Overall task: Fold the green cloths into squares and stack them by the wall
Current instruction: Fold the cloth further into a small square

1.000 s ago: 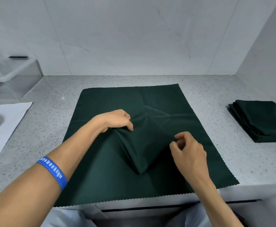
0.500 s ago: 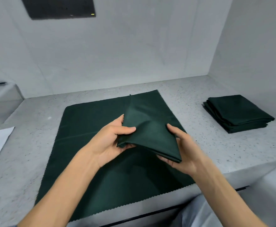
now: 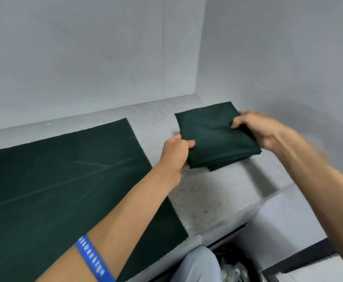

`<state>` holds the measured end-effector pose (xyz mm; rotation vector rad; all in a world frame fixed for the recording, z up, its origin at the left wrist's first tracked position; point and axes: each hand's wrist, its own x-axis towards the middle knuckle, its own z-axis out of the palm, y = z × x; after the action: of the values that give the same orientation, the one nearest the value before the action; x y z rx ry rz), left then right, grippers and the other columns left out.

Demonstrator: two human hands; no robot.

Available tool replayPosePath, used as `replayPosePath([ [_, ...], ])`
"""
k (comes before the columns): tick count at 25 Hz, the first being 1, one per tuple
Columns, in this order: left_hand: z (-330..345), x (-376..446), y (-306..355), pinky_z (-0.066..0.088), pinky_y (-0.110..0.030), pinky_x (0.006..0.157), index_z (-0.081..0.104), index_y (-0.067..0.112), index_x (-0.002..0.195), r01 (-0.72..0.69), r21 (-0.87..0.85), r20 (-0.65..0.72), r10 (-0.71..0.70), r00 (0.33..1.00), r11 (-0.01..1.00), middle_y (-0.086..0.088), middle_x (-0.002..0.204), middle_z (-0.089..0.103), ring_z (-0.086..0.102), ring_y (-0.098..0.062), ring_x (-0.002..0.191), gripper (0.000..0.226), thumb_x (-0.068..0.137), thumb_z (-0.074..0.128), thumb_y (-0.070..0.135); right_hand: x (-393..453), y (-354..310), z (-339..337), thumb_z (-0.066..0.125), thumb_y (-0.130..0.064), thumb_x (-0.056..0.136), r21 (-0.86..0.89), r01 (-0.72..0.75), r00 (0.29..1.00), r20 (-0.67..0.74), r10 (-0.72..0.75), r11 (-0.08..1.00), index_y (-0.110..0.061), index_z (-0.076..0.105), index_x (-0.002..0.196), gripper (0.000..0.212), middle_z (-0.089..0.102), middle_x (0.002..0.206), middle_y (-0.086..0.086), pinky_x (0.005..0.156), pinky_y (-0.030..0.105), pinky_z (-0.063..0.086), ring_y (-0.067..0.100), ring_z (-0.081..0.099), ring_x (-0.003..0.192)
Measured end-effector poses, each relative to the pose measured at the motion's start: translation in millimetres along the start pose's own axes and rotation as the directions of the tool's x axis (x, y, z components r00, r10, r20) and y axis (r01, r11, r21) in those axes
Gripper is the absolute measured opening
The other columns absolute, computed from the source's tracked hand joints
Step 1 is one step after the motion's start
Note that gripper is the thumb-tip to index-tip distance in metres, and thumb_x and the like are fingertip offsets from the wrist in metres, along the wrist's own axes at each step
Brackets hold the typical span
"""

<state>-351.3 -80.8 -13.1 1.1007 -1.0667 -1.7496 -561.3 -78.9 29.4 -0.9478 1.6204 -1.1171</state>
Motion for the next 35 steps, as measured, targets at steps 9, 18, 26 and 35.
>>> replayPosePath([
  [9, 38.1, 83.7, -32.9, 0.059, -0.032, 0.076, 0.054, 0.018, 0.126, -0.001, 0.319, -0.114, 0.040, 0.993, 0.948, -0.001, 0.110, 0.057, 0.061, -0.019, 0.097, 0.053, 0.081, 0.071, -0.005, 108.5, 40.3, -40.0, 0.068, -0.002, 0.086, -0.390, -0.003, 0.992, -0.119, -0.048, 0.921, -0.016, 0.055, 0.134, 0.051, 0.065, 0.120, 0.009, 0.097, 0.042, 0.053, 0.028, 0.066, 0.103],
  [18, 35.5, 65.7, -37.2, 0.059, -0.034, 0.085, 0.048, 0.011, 0.141, -0.077, 0.393, 0.001, 0.083, 0.997, 0.916, 0.004, 0.097, 0.053, 0.063, -0.013, 0.092, 0.076, 0.074, 0.082, 0.000, 114.6, 51.6, -37.1, 0.069, -0.006, 0.088, -0.458, 0.134, 0.972, -0.111, -0.206, 0.879, -0.015, 0.057, 0.132, 0.047, 0.065, 0.124, 0.008, 0.100, 0.036, 0.049, 0.025, 0.064, 0.107],
  [26, 26.0, 51.4, -42.8, 0.052, -0.029, 0.082, 0.034, 0.019, 0.149, -0.120, 0.740, 0.076, 0.095, 0.993, 0.662, 0.006, 0.091, 0.058, 0.062, -0.014, 0.089, 0.094, 0.073, 0.085, 0.038, 96.7, 77.4, -23.4, 0.048, -0.041, 0.098, -0.963, 0.084, 0.916, -0.027, -0.401, 0.256, -0.023, 0.049, 0.136, 0.042, 0.055, 0.139, 0.005, 0.100, 0.047, 0.042, 0.035, 0.049, 0.123],
  [35, 22.8, 47.1, -41.8, 0.050, -0.036, 0.098, 0.059, 0.022, 0.103, 0.013, 0.379, 0.018, -0.022, 1.000, 0.925, 0.005, 0.112, 0.064, 0.059, -0.018, 0.109, 0.018, 0.093, 0.056, 0.007, 78.7, 68.0, -34.1, 0.045, -0.036, 0.100, -0.500, -0.044, 0.994, -0.108, -0.012, 0.865, -0.016, 0.053, 0.137, 0.042, 0.057, 0.136, 0.003, 0.109, 0.037, 0.039, 0.022, 0.054, 0.121],
])
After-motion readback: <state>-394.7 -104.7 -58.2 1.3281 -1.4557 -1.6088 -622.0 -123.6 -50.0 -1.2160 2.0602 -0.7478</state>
